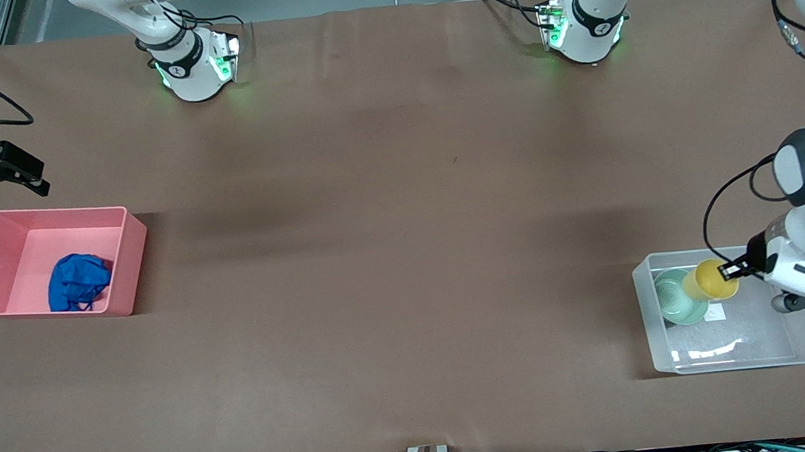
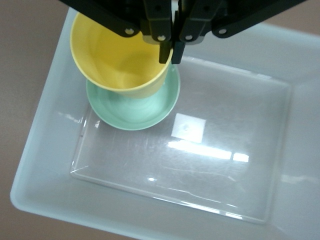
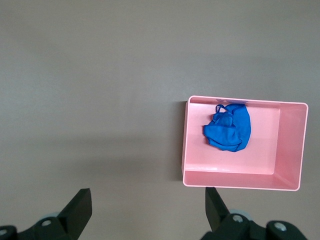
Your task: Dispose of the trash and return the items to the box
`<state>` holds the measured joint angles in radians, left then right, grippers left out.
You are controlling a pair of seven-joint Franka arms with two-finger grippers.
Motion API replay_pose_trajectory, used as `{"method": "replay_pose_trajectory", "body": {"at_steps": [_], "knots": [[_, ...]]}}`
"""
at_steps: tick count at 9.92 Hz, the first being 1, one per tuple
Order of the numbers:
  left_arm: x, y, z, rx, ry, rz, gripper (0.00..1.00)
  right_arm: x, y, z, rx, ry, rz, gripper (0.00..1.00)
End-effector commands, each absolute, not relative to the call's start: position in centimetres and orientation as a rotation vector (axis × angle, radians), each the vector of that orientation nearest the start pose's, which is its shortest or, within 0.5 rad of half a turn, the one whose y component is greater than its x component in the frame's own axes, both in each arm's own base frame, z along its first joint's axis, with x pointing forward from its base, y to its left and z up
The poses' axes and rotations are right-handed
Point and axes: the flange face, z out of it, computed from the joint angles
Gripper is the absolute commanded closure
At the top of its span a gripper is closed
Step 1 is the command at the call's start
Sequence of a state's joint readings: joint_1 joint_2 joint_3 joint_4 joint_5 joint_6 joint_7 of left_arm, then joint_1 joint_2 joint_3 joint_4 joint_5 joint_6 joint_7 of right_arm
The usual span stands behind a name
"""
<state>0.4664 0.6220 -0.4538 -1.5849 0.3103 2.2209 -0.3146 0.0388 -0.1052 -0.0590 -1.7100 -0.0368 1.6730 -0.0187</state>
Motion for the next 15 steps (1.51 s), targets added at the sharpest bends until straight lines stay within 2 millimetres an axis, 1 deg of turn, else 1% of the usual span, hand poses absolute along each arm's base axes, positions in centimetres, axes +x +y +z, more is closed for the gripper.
{"method": "replay_pose_trajectory", "body": {"at_steps": [1,2,3,4,5,6,7,8,9,10,11,12,13,14,15], "knots": [[70.4,6.7,26.7,-3.159,-0.353,-0.142,0.99,53.1,-1.6,62.8,-3.181,0.003,-0.099,0.00],[70.2,6.9,25.6,-3.167,-0.346,-0.120,0.96,53.0,-1.6,62.9,-3.181,0.006,-0.101,0.00],[70.2,6.6,24.6,-3.175,-0.345,-0.104,0.84,53.0,-1.6,62.9,-3.181,0.006,-0.101,0.00],[70.3,6.4,24.5,-3.176,-0.341,-0.104,0.42,53.0,-1.7,62.8,-3.181,0.006,-0.096,0.00],[70.3,6.7,25.2,-3.171,-0.341,-0.118,0.00,53.1,-1.7,62.7,-3.181,0.008,-0.094,0.00],[70.4,6.8,27.0,-3.159,-0.339,-0.141,0.00,53.0,-1.7,62.8,-3.181,0.006,-0.096,0.00],[70.2,6.4,29.7,-3.141,-0.324,-0.134,0.00,53.1,-1.7,62.7,-3.182,0.006,-0.094,0.00],[69.6,6.2,33.9,-3.106,-0.308,-0.134,0.00,53.1,-1.7,62.7,-3.181,0.010,-0.096,0.00],[69.0,5.3,37.9,-3.082,-0.265,-0.147,0.00,53.1,-1.7,62.8,-3.181,0.008,-0.099,0.00],[68.0,5.0,41.3,-3.059,-0.240,-0.126,0.00,53.1,-1.7,62.7,-3.182,0.008,-0.094,0.00],[66.9,4.1,44.9,-3.035,-0.187,-0.127,0.00,53.0,-1.7,62.8,-3.181,0.008,-0.096,0.00],[65.7,3.5,48.3,-3.008,-0.185,-0.142,0.00,53.1,-1.7,62.7,-3.182,0.008,-0.094,0.00],[64.8,3.1,51.4,-3.016,-0.204,-0.172,0.00,53.1,-1.7,62.7,-3.182,0.008,-0.094,0.00],[64.4,1.7,54.3,-3.045,-0.192,-0.187,0.00,53.1,-1.7,62.7,-3.182,0.008,-0.094,0.00],[63.8,0.2,56.3,-3.061,-0.168,-0.141,0.00,53.0,-1.7,62.8,-3.181,0.008,-0.096,0.00]]}}
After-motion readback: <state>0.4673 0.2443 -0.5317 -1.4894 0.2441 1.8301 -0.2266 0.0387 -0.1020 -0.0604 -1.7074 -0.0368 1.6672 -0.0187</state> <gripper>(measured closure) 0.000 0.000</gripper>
